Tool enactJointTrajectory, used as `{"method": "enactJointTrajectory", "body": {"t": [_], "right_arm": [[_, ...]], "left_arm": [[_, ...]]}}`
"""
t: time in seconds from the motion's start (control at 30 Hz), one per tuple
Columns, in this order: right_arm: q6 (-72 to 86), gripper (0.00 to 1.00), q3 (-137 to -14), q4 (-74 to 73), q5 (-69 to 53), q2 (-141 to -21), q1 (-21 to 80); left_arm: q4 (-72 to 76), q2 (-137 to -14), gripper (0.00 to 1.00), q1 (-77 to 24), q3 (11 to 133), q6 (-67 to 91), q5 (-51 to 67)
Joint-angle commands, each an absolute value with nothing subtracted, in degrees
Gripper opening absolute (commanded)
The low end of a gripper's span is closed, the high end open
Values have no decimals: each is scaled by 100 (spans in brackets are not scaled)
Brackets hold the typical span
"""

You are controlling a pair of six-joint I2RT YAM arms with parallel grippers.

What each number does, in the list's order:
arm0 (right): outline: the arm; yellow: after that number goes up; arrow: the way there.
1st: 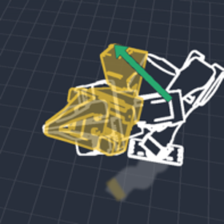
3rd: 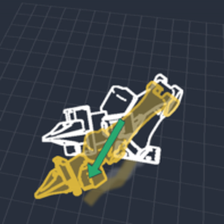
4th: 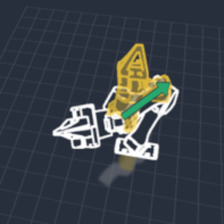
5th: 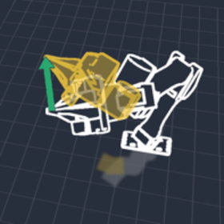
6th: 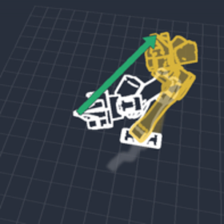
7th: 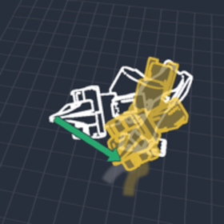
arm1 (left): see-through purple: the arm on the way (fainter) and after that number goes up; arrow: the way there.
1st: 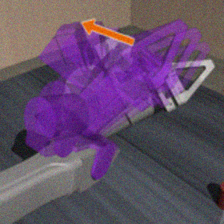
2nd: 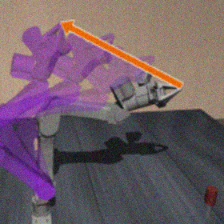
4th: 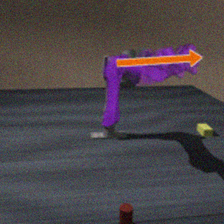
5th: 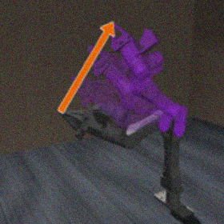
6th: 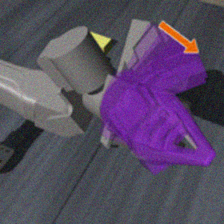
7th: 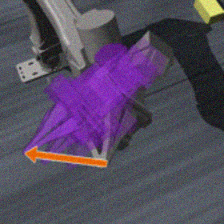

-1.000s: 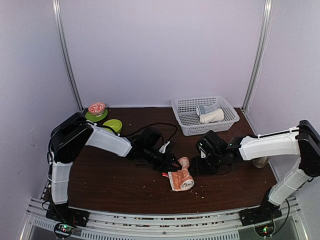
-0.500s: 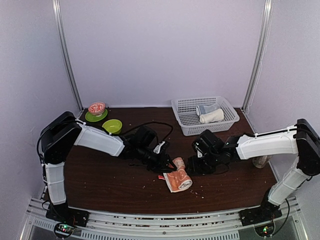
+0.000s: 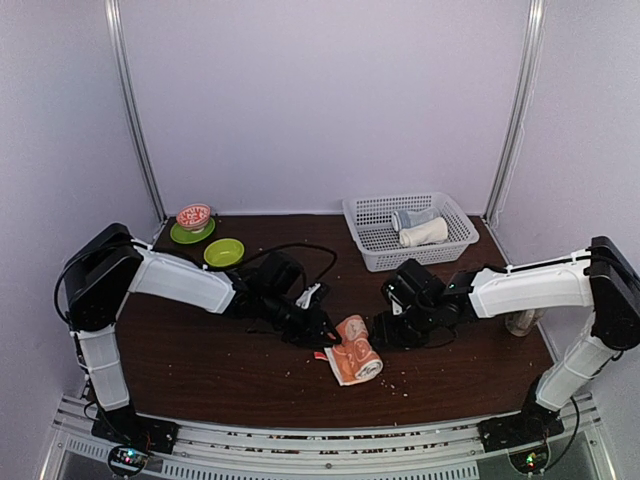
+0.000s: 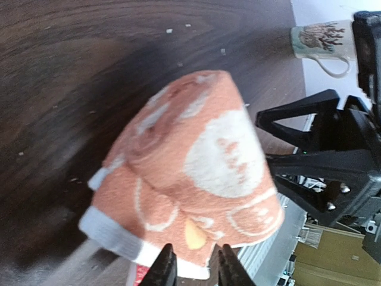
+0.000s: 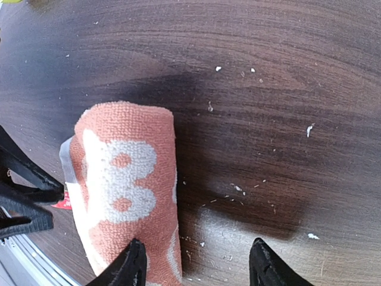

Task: Roll the towels
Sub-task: Roll the towel at the center of the board.

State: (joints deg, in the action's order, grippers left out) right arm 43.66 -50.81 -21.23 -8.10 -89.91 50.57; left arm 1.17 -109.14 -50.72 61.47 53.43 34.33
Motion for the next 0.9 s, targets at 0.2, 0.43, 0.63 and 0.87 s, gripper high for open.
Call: {"method": "enactJointTrajectory", "body": {"t": [0.2,0.43,0.63,0.87], "right_arm": [[4285,60,-5381,-2263,-650,-9125,5167],[4298,60,-5576,-2320,-677,-9138,5311],[4307,60,-5751,-2329,-715,-9241,5462],[4335,61,-5871,-2281,-795,-9520,5605]], "left_arm": [[-277,-11151,14,-4992,6238,4965,3052],[-246,-11291,9,-4992,6263,4957,3057],[-221,-11281,6,-4992,6192,4958,3067],[-172,-11267,4,-4992,6122,4974,3085]]}}
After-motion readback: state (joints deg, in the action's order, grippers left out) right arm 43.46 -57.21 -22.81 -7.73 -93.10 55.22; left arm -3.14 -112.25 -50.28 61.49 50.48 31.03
